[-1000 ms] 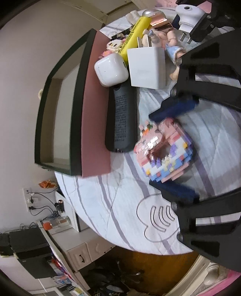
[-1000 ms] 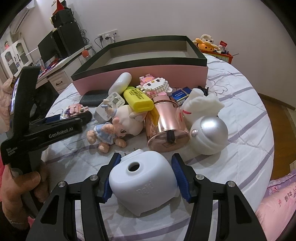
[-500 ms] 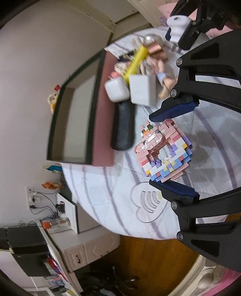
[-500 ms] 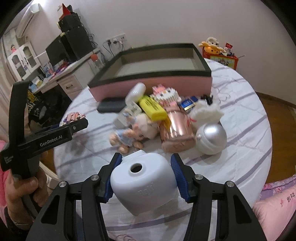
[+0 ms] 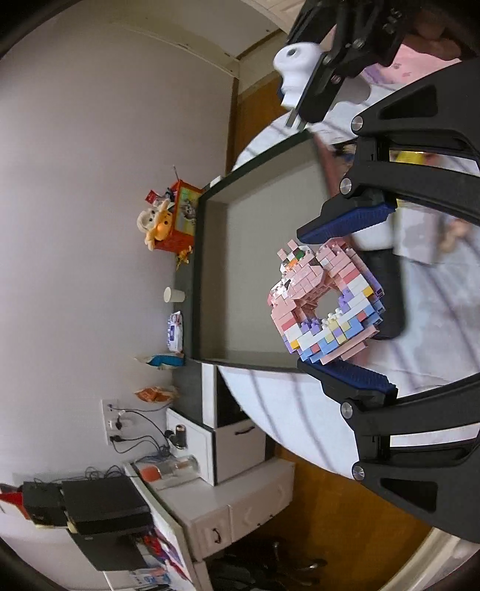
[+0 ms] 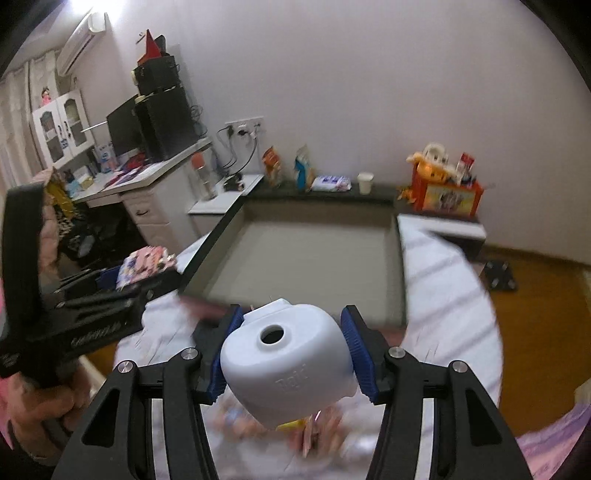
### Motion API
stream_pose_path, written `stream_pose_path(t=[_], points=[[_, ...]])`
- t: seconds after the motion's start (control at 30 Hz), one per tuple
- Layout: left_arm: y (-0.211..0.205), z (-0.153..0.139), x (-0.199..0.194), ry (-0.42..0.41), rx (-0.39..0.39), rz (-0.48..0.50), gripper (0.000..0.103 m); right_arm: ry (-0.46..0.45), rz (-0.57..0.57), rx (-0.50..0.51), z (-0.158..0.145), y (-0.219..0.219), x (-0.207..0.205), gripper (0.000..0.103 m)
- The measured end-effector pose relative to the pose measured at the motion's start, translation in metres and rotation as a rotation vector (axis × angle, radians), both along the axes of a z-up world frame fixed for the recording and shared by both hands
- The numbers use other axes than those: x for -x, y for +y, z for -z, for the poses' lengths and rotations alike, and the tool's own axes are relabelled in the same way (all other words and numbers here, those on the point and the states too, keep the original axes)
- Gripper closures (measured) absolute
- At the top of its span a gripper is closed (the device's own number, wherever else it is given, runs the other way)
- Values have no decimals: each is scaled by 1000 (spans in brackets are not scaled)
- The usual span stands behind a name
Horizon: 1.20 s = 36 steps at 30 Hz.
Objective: Organize rigid objects
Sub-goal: 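Carry both held objects over the box and open both tools to drop them, then withdraw both tools from the box back toward the pile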
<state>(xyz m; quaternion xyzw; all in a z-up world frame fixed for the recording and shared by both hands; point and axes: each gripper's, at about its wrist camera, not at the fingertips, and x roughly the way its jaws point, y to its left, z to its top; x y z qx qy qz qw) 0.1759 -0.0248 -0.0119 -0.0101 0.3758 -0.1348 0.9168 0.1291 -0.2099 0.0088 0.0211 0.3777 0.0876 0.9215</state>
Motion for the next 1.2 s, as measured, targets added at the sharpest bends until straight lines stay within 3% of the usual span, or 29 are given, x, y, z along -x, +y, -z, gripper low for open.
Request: stream_pose_path(t=[0.33, 0.7, 0.8, 0.93, 1.0, 1.03, 1.13, 1.17, 1.2], points=[[-26, 31, -88, 68, -40, -31, 40, 150, 30, -19, 46, -15, -119, 47], [-43, 73, -122, 163, -101, -22, 40, 289, 36, 8, 91, -10, -148, 47], [-46, 78, -124, 182, -141, -28, 32, 312, 49, 26, 96, -12, -150, 45], [-36, 70, -120, 159, -147, -67, 9, 298, 55, 4, 90, -17, -144, 38], [-25, 63, -116, 164, -78, -53, 7, 278, 78, 45, 84, -16, -139, 16], [-22, 59, -113, 161, -55, -46, 1, 258, 77, 39, 79, -17, -136, 14], [-18, 38, -94, 99, -75, -63, 0, 236, 73, -1, 66, -20, -126, 8], [-15, 33, -88, 90, -57, -55, 0, 222, 73, 0, 63, -19, -124, 0], [-12, 25, -80, 80, -35, -46, 0, 197, 77, 6, 56, -19, -118, 0]])
